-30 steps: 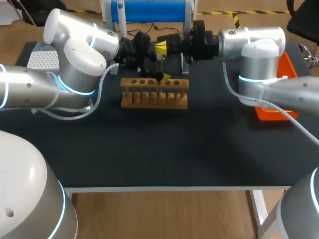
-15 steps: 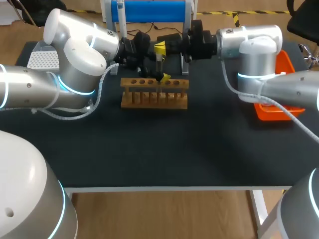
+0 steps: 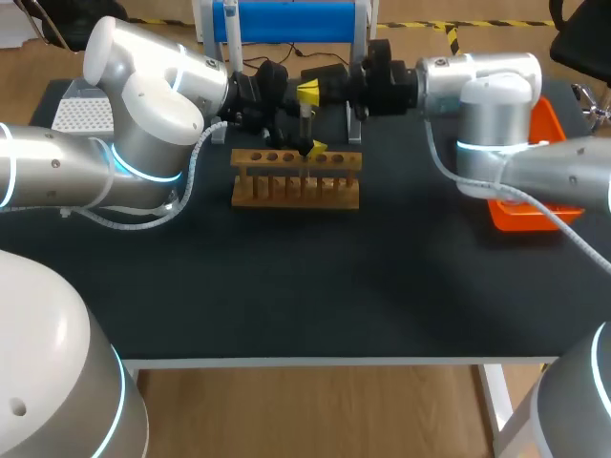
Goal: Invert the test tube, pick up the pipette, mount the tip to pipette, aspirate from beaker and dispense into the tube, eject the tip, return the pipette, and cap with the stopper.
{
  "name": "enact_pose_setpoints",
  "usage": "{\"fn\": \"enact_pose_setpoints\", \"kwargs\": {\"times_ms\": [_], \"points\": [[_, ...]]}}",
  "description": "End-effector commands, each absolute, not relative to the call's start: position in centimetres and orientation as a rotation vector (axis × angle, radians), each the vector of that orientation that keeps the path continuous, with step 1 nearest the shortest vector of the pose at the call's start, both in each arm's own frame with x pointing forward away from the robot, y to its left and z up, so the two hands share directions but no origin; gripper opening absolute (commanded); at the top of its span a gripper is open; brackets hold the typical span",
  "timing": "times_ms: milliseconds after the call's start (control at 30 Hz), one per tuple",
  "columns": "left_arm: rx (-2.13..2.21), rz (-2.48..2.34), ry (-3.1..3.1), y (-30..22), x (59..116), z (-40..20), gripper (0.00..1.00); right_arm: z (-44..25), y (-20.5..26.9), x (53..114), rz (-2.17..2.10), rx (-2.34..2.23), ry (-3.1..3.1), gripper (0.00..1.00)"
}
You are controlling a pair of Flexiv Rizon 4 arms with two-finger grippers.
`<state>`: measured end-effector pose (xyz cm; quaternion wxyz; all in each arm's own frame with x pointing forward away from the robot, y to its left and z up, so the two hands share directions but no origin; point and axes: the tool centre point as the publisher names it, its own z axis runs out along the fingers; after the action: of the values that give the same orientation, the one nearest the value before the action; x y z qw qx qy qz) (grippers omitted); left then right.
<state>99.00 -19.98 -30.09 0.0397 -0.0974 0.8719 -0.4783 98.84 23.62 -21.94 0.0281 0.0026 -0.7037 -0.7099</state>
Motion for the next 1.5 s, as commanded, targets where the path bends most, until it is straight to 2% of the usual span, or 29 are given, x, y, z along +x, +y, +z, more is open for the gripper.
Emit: {"fn": "enact_pose_setpoints", "kwargs": {"times_ms": [33, 300, 600, 633, 667, 700, 1167, 1500], "points": [[-0.298, -1.466, 2.674, -20.0, 99.0, -30.1, 1.00, -20.6, 23.1, 98.7, -2.232, 0.026, -2.149, 0.00], [-0.298, -1.466, 2.674, -20.0, 99.0, -30.1, 1.00, -17.7, 21.7, 98.6, -2.210, 0.070, -2.230, 0.00], [-0.298, -1.466, 2.674, -20.0, 99.0, -30.1, 1.00, -16.6, 18.6, 97.8, -1.899, 0.147, -2.558, 0.00], [-0.298, -1.466, 2.674, -20.0, 99.0, -30.1, 1.00, -16.4, 17.9, 97.7, -1.875, 0.146, -2.577, 0.11], [-0.298, -1.466, 2.674, -20.0, 99.0, -30.1, 1.00, -16.3, 17.1, 97.6, -1.813, 0.149, -2.636, 0.40], [-0.298, -1.466, 2.674, -20.0, 99.0, -30.1, 1.00, -16.3, 16.4, 97.5, -1.779, 0.165, -2.673, 1.00], [-0.298, -1.466, 2.674, -20.0, 99.0, -30.1, 1.00, -17.6, 4.2, 94.3, -1.536, 0.089, -2.887, 1.00], [-0.298, -1.466, 2.674, -20.0, 99.0, -30.1, 1.00, -21.1, 1.9, 91.2, -1.573, -0.008, -2.875, 1.00]]}}
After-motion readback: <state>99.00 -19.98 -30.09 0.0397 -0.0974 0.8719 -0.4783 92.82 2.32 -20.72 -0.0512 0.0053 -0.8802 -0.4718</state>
